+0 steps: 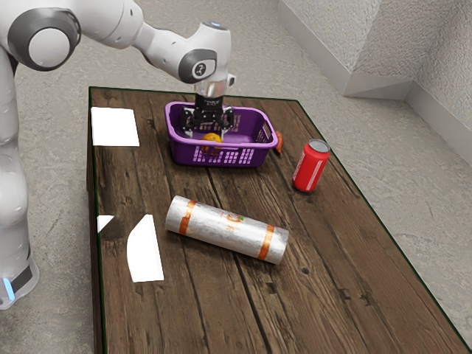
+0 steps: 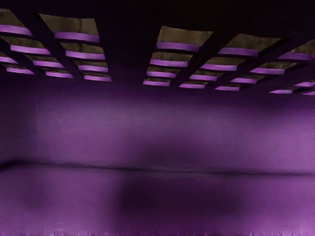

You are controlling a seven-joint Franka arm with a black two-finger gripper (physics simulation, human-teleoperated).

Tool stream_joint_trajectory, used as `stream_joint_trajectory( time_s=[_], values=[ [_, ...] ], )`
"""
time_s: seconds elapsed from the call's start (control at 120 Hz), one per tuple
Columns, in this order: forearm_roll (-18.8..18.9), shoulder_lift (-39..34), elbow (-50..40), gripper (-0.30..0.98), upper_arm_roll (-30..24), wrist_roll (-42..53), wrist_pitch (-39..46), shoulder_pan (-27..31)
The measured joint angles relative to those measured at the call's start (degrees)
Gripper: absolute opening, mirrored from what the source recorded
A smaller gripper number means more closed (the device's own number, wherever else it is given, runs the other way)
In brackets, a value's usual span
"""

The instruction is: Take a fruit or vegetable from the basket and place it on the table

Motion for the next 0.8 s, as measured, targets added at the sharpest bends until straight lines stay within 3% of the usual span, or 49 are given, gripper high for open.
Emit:
stream_joint_trajectory(
  time_s=[0.8],
  values=[
    [-0.62,-0.1,-1.16,0.69,-0.6,-3.47,1.49,-4.97]
  ],
)
